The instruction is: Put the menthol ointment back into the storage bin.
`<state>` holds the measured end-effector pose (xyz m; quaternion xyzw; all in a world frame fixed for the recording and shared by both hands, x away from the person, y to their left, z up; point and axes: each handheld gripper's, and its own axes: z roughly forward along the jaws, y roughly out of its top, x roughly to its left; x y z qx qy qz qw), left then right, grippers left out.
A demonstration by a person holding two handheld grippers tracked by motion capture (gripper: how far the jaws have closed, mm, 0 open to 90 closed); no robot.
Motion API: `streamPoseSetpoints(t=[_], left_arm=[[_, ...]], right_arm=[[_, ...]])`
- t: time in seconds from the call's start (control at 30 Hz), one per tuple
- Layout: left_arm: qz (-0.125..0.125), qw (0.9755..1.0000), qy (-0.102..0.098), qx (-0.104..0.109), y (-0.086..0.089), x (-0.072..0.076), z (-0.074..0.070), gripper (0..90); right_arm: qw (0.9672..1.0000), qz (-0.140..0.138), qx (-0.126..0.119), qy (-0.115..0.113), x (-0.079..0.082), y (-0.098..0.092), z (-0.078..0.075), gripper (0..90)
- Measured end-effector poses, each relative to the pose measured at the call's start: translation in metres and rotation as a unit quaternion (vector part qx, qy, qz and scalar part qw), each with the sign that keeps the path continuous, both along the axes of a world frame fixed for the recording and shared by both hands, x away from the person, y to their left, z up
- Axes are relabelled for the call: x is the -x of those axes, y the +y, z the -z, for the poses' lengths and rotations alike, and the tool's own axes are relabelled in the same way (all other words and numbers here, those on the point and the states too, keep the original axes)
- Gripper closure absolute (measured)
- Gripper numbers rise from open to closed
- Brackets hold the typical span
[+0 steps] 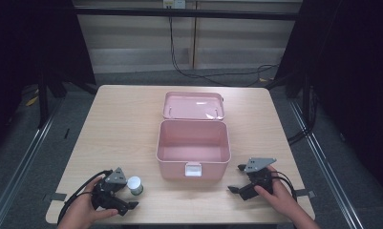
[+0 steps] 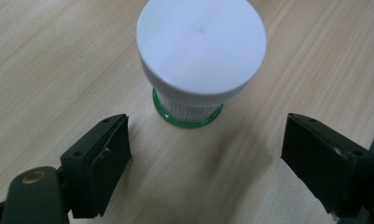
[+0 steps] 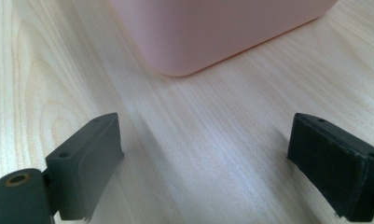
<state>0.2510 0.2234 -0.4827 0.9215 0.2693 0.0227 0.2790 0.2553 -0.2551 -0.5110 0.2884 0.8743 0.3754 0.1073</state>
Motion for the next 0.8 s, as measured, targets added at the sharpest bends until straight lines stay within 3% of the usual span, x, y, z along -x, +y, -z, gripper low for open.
streamPoseSetpoints(t=[0.1, 0.27, 0.4, 0.6, 0.8], left_arm=[[-0.002, 1.0, 0.007, -0.002, 0.001, 0.0, -0.003, 15.1], [-0.015, 0.9992, 0.034, -0.014, 0.003, -0.003, -0.013, 15.3], [-0.006, 0.9983, 0.046, -0.035, 0.001, -0.006, -0.023, 15.5], [-0.003, 0.997, 0.064, -0.043, -0.004, -0.009, -0.031, 15.5], [0.018, 0.9954, 0.07, -0.064, -0.014, -0.014, -0.039, 15.5]], right_arm=[[1.0, 0.0, 0.0, 0.0, 0.0, 0.0, 0.0, 9.4], [1.0, 0.0, 0.0, 0.0, 0.0, 0.0, 0.0, 9.4], [1.0, 0.0, 0.0, 0.0, 0.0, 0.0, 0.0, 9.4], [1.0, 0.0, 0.0, 0.0, 0.0, 0.0, 0.0, 9.4], [1.0, 0.0, 0.0, 0.0, 0.0, 0.0, 0.0, 9.4]])
